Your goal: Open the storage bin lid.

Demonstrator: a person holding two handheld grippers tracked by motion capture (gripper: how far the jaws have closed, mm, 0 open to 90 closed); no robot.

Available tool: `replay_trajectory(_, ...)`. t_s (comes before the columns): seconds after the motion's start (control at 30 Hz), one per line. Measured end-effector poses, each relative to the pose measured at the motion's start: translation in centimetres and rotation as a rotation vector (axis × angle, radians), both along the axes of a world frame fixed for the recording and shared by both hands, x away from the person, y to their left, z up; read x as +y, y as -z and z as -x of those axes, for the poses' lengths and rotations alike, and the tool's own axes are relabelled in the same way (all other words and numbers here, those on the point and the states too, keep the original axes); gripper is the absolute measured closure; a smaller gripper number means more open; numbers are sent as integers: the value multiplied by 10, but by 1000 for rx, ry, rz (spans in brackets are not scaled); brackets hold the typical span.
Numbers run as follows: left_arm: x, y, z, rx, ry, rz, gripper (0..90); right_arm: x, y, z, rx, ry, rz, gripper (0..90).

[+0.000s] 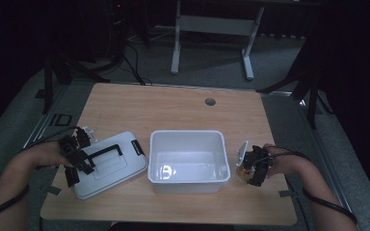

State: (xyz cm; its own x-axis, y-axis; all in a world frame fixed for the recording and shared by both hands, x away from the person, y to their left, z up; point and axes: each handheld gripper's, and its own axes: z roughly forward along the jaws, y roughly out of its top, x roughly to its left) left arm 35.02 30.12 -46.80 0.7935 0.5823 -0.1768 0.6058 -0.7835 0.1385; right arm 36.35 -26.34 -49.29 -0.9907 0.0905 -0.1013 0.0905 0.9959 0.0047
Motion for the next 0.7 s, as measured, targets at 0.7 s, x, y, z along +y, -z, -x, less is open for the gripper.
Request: replay_trajectory(0.7, 3, 1, 1, 5, 5, -3, 303, 8, 12, -6, -7, -76, 35, 202)
